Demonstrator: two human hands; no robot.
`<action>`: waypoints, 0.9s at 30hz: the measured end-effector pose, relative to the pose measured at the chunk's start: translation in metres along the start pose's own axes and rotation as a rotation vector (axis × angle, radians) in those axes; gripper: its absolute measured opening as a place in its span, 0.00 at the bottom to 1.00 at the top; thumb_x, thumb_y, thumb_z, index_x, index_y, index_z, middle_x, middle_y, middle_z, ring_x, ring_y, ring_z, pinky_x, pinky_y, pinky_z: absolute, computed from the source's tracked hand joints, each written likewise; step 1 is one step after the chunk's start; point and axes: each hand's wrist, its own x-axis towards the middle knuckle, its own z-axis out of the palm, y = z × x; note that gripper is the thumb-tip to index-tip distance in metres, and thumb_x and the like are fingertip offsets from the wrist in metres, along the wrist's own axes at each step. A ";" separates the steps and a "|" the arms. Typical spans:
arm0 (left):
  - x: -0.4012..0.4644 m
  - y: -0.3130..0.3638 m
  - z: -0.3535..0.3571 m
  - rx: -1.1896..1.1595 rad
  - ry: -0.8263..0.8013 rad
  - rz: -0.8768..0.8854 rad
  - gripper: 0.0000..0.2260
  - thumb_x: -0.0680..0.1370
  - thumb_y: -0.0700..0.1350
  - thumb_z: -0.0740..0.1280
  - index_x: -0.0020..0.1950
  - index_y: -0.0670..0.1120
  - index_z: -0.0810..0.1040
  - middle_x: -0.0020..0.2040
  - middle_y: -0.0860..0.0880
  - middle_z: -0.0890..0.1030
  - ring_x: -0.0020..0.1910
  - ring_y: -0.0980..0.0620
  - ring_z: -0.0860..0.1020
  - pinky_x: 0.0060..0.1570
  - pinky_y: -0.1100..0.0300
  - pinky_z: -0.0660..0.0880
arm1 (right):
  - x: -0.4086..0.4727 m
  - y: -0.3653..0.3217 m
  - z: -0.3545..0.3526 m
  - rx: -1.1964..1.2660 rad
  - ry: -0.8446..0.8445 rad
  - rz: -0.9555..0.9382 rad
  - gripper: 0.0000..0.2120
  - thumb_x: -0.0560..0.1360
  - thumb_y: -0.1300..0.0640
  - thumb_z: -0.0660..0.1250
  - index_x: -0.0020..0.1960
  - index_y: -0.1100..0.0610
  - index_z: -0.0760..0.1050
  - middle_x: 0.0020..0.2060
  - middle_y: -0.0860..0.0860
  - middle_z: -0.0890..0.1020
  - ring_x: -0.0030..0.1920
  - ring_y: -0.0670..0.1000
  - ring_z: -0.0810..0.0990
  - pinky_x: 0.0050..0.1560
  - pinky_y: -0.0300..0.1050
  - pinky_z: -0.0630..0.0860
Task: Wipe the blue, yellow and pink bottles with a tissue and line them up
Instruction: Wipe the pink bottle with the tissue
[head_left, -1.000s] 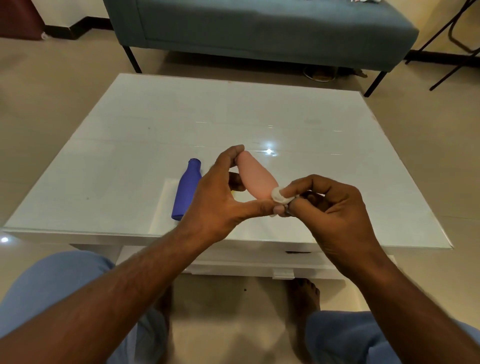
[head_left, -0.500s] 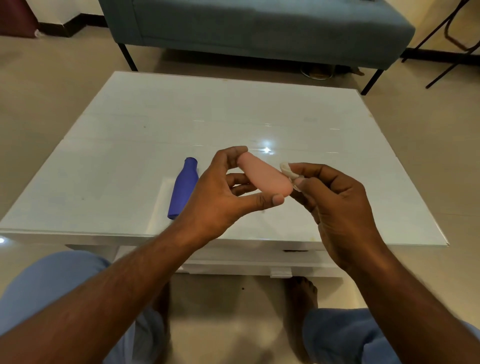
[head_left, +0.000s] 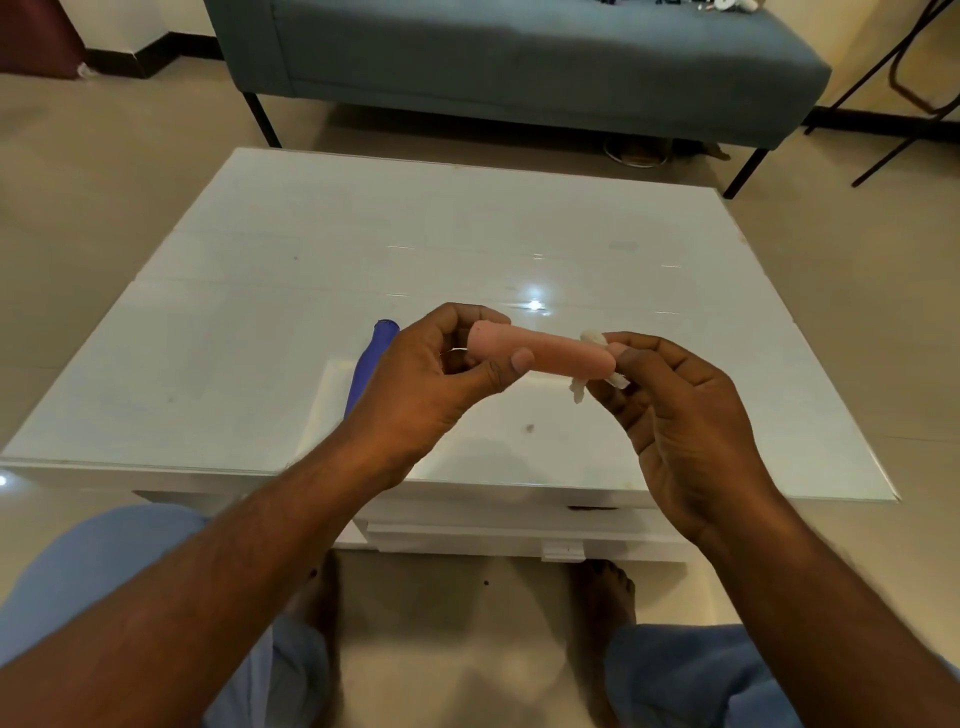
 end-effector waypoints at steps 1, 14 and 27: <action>0.001 0.000 -0.001 0.027 -0.003 0.021 0.18 0.73 0.52 0.76 0.61 0.51 0.79 0.54 0.51 0.82 0.49 0.50 0.84 0.52 0.57 0.83 | 0.001 0.000 0.000 0.010 0.021 0.004 0.08 0.81 0.62 0.68 0.58 0.58 0.84 0.55 0.58 0.87 0.57 0.55 0.87 0.60 0.47 0.83; -0.005 -0.002 -0.001 0.366 0.086 0.216 0.18 0.70 0.59 0.77 0.54 0.53 0.78 0.47 0.57 0.81 0.45 0.57 0.82 0.39 0.67 0.80 | 0.003 0.012 -0.005 -0.320 0.171 -0.123 0.07 0.77 0.50 0.74 0.53 0.50 0.84 0.46 0.47 0.88 0.46 0.49 0.88 0.57 0.48 0.85; 0.003 -0.005 0.008 0.336 0.176 0.074 0.19 0.74 0.63 0.70 0.44 0.47 0.76 0.35 0.47 0.81 0.33 0.52 0.81 0.33 0.65 0.79 | -0.007 0.019 0.022 -0.658 -0.064 -0.516 0.05 0.77 0.59 0.74 0.52 0.53 0.81 0.44 0.45 0.84 0.45 0.46 0.84 0.44 0.31 0.80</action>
